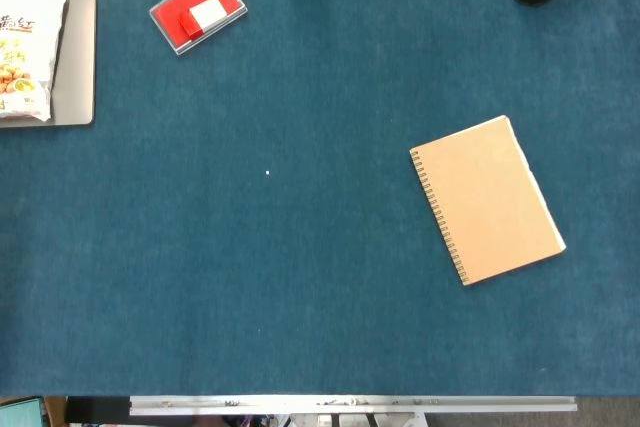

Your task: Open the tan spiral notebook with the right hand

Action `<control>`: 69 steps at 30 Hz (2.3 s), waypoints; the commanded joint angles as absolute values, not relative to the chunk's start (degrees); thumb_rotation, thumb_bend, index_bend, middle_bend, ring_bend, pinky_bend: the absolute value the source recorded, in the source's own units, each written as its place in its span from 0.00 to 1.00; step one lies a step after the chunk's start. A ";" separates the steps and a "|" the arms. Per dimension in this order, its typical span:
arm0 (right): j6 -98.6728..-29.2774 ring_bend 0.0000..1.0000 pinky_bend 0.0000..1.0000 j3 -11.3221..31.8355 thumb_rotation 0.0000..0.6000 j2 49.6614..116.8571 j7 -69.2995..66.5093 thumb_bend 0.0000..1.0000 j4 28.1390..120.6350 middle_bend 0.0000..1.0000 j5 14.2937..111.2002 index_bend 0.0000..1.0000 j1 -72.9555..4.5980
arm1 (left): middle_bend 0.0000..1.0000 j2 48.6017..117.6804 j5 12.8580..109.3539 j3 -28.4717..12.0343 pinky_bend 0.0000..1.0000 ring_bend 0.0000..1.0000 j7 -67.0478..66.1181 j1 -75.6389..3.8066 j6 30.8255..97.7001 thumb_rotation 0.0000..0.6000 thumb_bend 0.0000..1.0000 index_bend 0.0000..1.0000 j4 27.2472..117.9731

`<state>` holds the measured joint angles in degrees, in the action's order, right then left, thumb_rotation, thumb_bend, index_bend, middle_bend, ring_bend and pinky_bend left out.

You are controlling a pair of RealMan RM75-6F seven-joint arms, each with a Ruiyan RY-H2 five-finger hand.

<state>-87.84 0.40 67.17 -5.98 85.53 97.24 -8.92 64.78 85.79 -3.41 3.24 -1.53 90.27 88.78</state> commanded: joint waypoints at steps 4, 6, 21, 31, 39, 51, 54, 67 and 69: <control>-87.77 0.11 0.45 0.24 1.00 67.21 -5.85 0.00 85.59 0.25 97.37 0.23 -8.91 | 0.23 64.71 85.93 -3.37 0.25 0.10 3.20 -1.49 90.33 1.00 0.25 0.49 88.90; -87.89 0.11 0.45 0.22 1.00 67.22 -5.87 0.00 85.62 0.25 97.47 0.23 -8.90 | 0.23 64.70 86.00 -3.33 0.25 0.10 3.17 -1.47 90.33 1.00 0.25 0.49 88.90; -89.09 0.11 0.40 0.32 1.00 68.76 -4.98 0.00 81.05 0.19 101.13 0.22 -10.42 | 0.23 64.41 84.34 -3.88 0.25 0.10 4.23 -1.07 90.14 1.00 0.25 0.49 88.75; -91.02 0.08 0.21 0.47 1.00 71.38 -5.83 0.00 68.19 0.11 106.23 0.16 -13.93 | 0.23 64.91 85.47 -3.43 0.25 0.10 2.83 -0.91 90.68 1.00 0.25 0.49 89.11; -87.94 0.01 0.14 -1.30 1.00 73.48 -5.37 0.07 61.14 0.05 108.11 0.08 -16.87 | 0.23 64.95 85.09 -3.61 0.25 0.10 2.85 -1.22 89.98 1.00 0.25 0.49 89.10; -84.41 0.00 0.14 -3.59 1.00 77.97 -7.32 0.22 52.27 0.04 108.55 0.06 -20.06 | 0.23 64.75 85.23 -3.55 0.25 0.10 3.24 -1.05 90.17 1.00 0.25 0.49 89.14; -83.71 0.00 0.13 -4.23 1.00 79.53 -8.02 0.22 50.15 0.03 108.60 0.06 -20.67 | 0.23 64.74 85.17 -3.57 0.25 0.10 3.22 -1.06 90.09 1.00 0.25 0.49 89.17; -82.22 0.00 0.10 -7.15 1.00 86.24 -10.14 0.22 42.72 0.01 109.93 0.03 -23.41 | 0.23 64.39 85.03 -3.59 0.25 0.10 4.07 -0.93 90.06 1.00 0.25 0.49 89.23; -82.07 0.00 0.10 -7.66 1.00 86.91 -10.43 0.22 41.72 0.00 110.03 0.03 -23.61 | 0.23 64.29 84.93 -3.68 0.25 0.10 4.28 -0.84 90.21 1.00 0.25 0.49 89.24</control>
<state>-82.23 -7.29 86.47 -10.17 42.23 109.89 -23.38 64.31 84.95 -3.66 4.27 -0.86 90.19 89.24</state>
